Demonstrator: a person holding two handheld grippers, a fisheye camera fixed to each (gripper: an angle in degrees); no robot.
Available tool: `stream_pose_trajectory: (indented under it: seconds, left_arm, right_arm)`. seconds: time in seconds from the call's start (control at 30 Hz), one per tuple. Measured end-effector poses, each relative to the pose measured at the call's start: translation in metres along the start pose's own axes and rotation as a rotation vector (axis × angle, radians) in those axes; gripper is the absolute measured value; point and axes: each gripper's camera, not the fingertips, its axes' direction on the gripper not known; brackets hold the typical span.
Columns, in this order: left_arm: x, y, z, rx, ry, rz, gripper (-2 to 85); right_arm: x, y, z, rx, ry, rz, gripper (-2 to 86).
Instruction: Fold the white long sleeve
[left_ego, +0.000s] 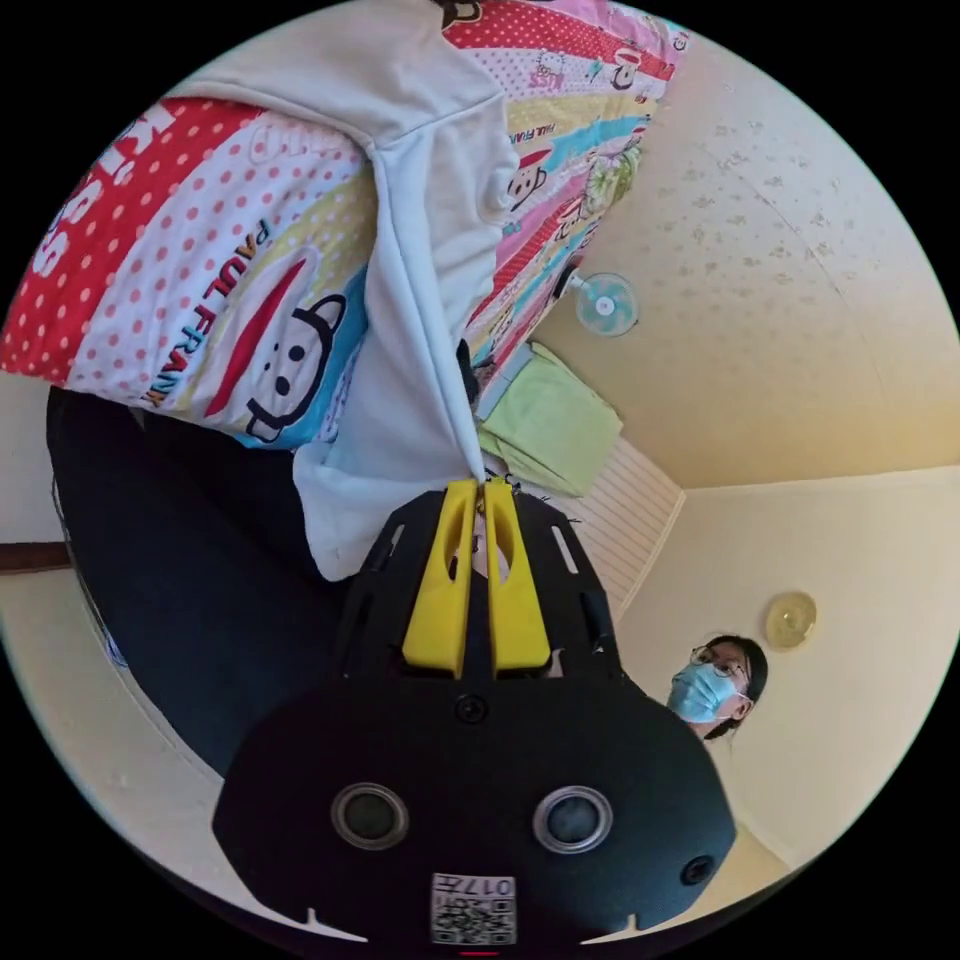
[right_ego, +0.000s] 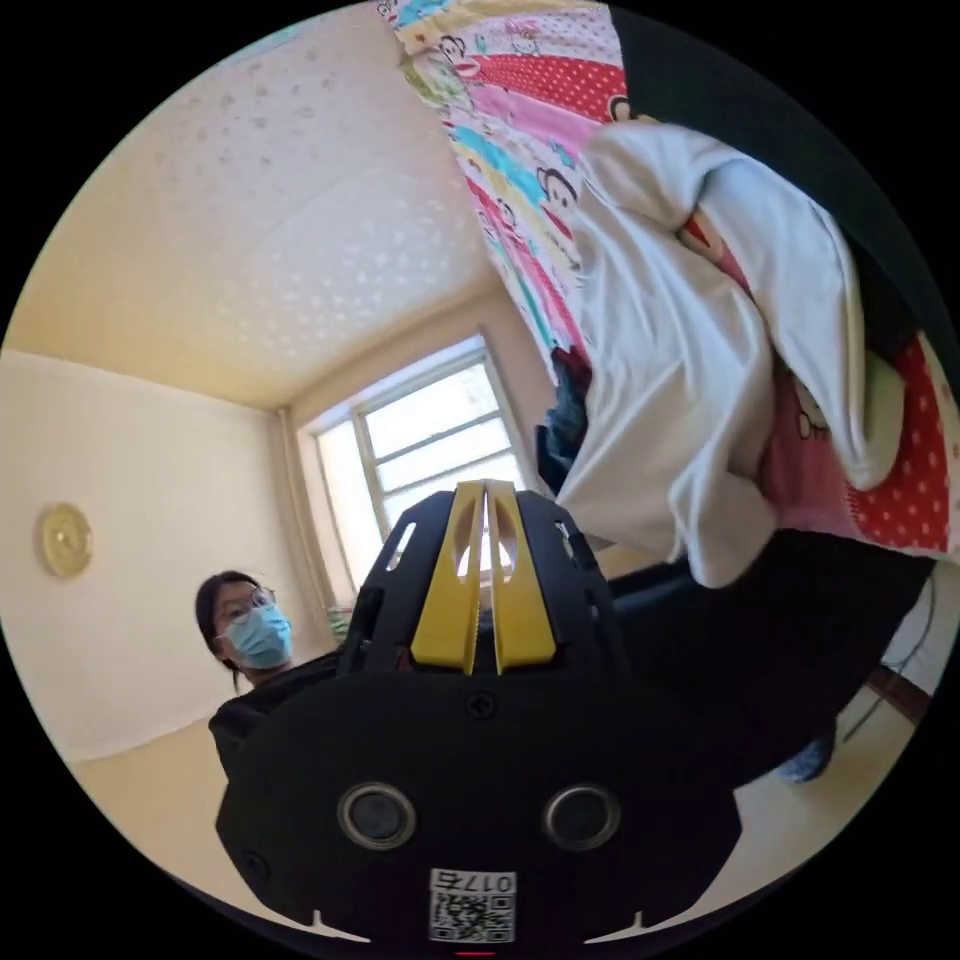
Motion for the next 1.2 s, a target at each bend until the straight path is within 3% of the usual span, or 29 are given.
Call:
stream_pose_trajectory:
  seconds: [0.07,0.1,0.17,0.2,0.27,0.4,0.53,0.63,0.7,0.83,0.97,1.13,1.2]
  left_arm:
    - [-0.013,-0.004,-0.006,0.065,-0.031,-0.064,-0.6]
    - [-0.023,-0.005,-0.010,0.078,-0.170,-0.123,-0.7]
    - [-0.041,0.001,-0.017,0.099,-0.473,-0.278,-0.9]
    - [-0.051,0.011,-0.021,0.131,-0.631,-0.368,-0.9]
    - [-0.057,0.029,-0.023,0.195,-0.698,-0.364,-1.0]
    - [-0.086,0.067,-0.011,0.233,-0.577,-0.357,-1.0]
    - [-0.109,0.096,-0.008,0.280,-0.535,-0.453,-1.0]
    - [-0.115,0.113,-0.007,0.330,-0.459,-0.449,-1.0]
    - [-0.116,0.120,-0.007,0.347,-0.448,-0.441,-1.0]
    - [-0.119,0.122,-0.006,0.360,-0.443,-0.448,-1.0]
    - [-0.121,0.119,-0.002,0.371,-0.410,-0.444,-1.0]
    - [-0.114,0.125,-0.007,0.401,-0.406,-0.414,-1.0]
    - [-0.115,0.133,-0.011,0.429,-0.377,-0.399,-1.0]
  right_arm:
    - [0.005,-0.006,-0.013,0.067,0.125,0.054,1.5]
    - [0.008,-0.008,-0.015,0.059,0.228,0.081,1.8]
    - [0.016,-0.011,-0.022,0.035,0.712,0.199,3.6]
    - [0.017,-0.011,-0.023,0.035,0.796,0.199,4.3]
    - [0.022,-0.009,-0.026,0.059,0.993,0.191,8.6]
    - [0.047,-0.011,-0.020,0.065,0.994,0.150,11.7]
    - [0.066,-0.020,0.003,-0.087,0.825,0.127,5.4]
    - [0.002,-0.028,0.010,-0.217,0.622,-0.075,3.8]
    - [-0.061,-0.028,0.002,-0.252,0.642,-0.218,3.4]
    - [-0.198,-0.034,-0.008,-0.200,1.145,-0.450,3.0]
    - [-0.278,-0.043,0.057,-0.171,1.675,-0.731,2.9]
    - [-0.296,0.024,0.152,-0.251,1.882,-1.250,3.3]
    - [-0.265,0.036,0.151,-0.207,2.094,-1.307,3.5]
